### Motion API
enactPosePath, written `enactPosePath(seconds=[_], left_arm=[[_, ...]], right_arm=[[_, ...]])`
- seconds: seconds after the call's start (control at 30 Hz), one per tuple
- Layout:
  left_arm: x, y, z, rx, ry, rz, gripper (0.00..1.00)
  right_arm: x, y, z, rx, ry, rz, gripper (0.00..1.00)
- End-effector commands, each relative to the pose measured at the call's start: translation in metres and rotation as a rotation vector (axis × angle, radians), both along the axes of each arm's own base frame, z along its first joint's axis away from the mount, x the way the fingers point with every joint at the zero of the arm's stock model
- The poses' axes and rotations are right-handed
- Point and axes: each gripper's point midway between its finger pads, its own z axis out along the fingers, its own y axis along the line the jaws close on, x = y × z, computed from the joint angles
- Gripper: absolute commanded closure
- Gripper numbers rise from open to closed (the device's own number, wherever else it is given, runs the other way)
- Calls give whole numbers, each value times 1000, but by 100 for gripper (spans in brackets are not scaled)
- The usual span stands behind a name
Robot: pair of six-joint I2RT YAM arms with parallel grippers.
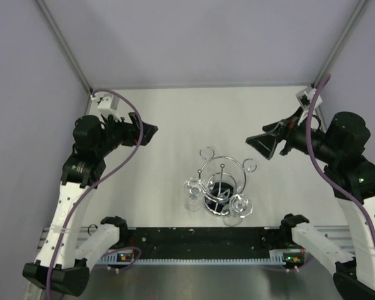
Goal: Take the wine glass off the wine glass rack
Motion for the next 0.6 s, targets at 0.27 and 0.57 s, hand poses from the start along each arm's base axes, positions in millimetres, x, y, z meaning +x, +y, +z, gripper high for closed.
enactPosePath(seconds=[0.27,0.57], left_arm=[[-4,-1,2,-9,-6,-7,2],[-2,-1,-1,-6,-11,-5,2]], right_arm=[[-42,74,-52,-137,90,275,5],[-34,93,-92,-292,103,215,9]])
